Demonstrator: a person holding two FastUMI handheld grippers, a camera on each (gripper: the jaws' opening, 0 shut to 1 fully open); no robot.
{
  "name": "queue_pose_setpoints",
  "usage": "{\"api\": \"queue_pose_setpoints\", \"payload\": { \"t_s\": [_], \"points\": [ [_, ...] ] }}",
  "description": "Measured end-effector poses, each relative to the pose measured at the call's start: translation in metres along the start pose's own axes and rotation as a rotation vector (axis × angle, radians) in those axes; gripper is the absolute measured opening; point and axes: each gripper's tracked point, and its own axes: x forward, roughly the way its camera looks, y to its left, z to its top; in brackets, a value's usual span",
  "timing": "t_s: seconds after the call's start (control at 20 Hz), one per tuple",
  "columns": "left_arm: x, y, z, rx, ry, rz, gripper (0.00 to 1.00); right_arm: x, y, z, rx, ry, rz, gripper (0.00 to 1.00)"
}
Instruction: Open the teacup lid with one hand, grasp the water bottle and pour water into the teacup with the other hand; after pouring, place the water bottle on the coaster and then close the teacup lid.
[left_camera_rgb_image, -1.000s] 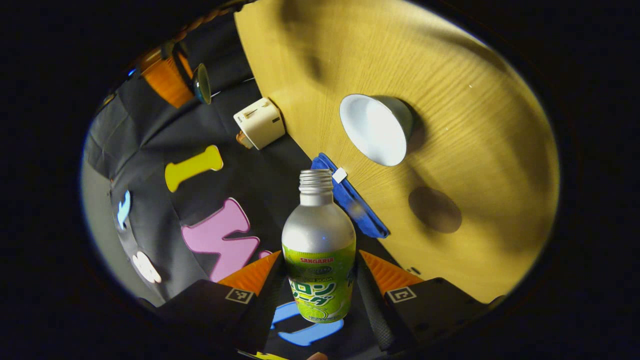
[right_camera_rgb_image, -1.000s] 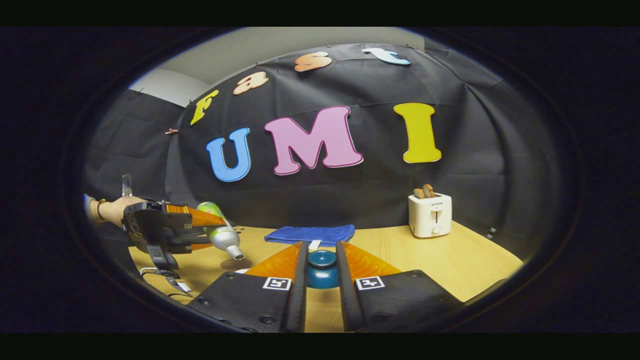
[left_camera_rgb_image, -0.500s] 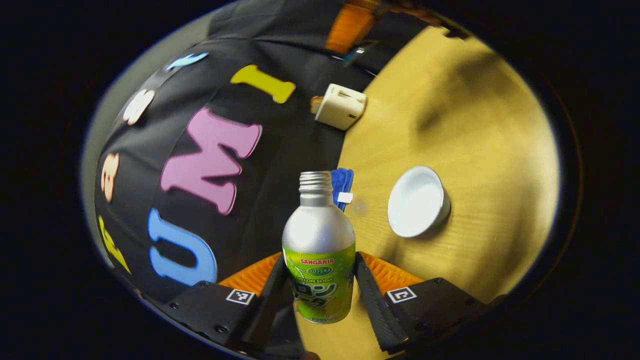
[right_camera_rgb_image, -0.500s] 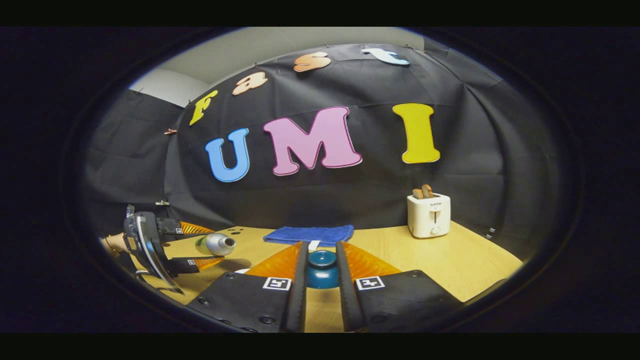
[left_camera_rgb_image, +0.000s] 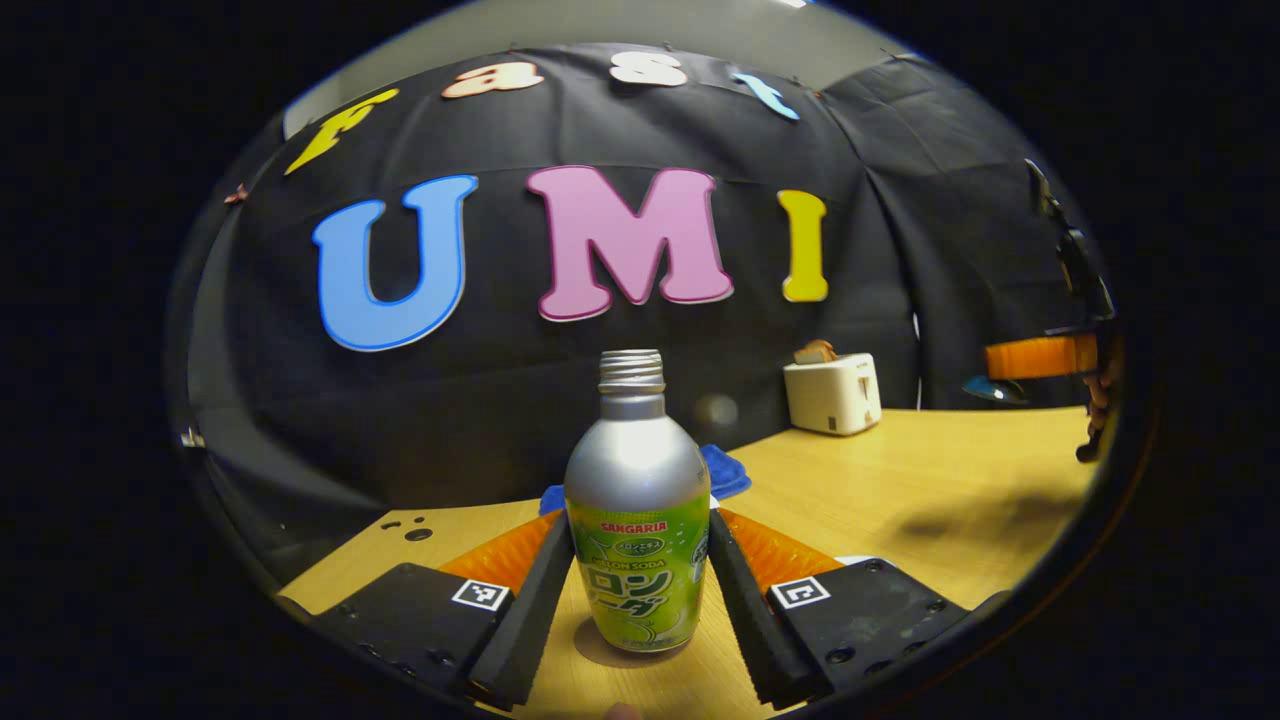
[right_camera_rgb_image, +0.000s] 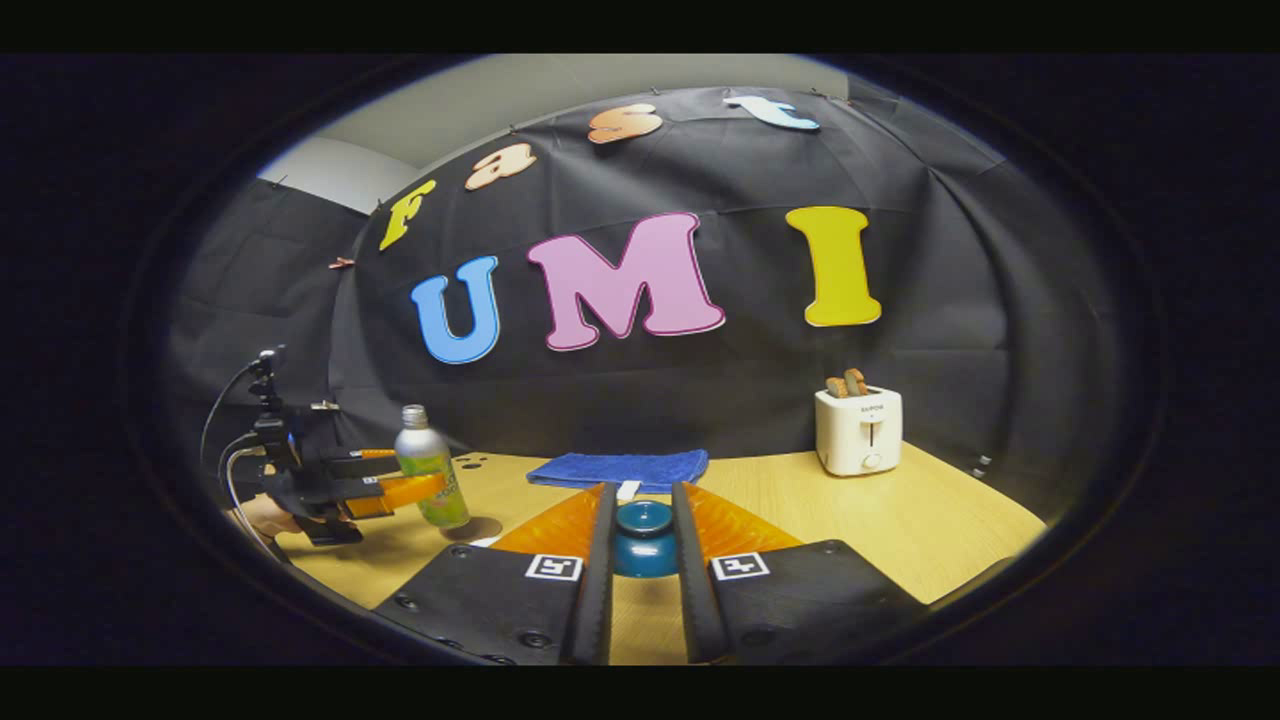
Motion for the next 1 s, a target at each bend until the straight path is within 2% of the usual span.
{"api": "queue_pose_setpoints", "payload": {
  "t_s": [0.15, 0.2, 0.25, 0.4, 0.6, 0.65, 0.75, 0.8, 1.0],
  "points": [
    [0.016, 0.017, -0.020, -0.051, 0.045, 0.021, 0.81, 0.002, 0.000, -0.002, -0.003, 0.003, 0.002, 0.32],
    [0.023, 0.026, -0.031, -0.062, 0.056, 0.026, 0.81, 0.002, 0.001, -0.002, -0.003, 0.005, 0.003, 0.27],
    [0.027, 0.028, -0.037, -0.077, 0.065, 0.029, 0.81, 0.002, 0.001, -0.003, -0.003, 0.007, 0.003, 0.32],
    [0.033, 0.022, -0.049, -0.104, 0.077, 0.009, 0.81, 0.002, 0.001, -0.003, -0.007, 0.008, 0.000, 0.32],
    [0.033, 0.022, -0.053, -0.115, 0.081, 0.010, 0.82, 0.003, -0.001, -0.005, -0.006, 0.013, -0.001, 0.32],
    [0.032, 0.022, -0.053, -0.117, 0.082, 0.012, 0.82, 0.004, -0.001, -0.005, -0.004, 0.014, -0.001, 0.27],
    [0.033, 0.024, -0.054, -0.116, 0.089, 0.024, 0.84, 0.003, -0.001, -0.005, -0.002, 0.014, -0.001, 0.27],
    [0.032, 0.025, -0.054, -0.116, 0.092, 0.027, 0.85, 0.003, 0.000, -0.006, -0.002, 0.013, -0.001, 0.32],
    [0.030, 0.023, -0.063, -0.110, 0.127, 0.041, 0.92, 0.003, 0.001, -0.004, -0.002, 0.009, 0.000, 0.32]
  ]
}}
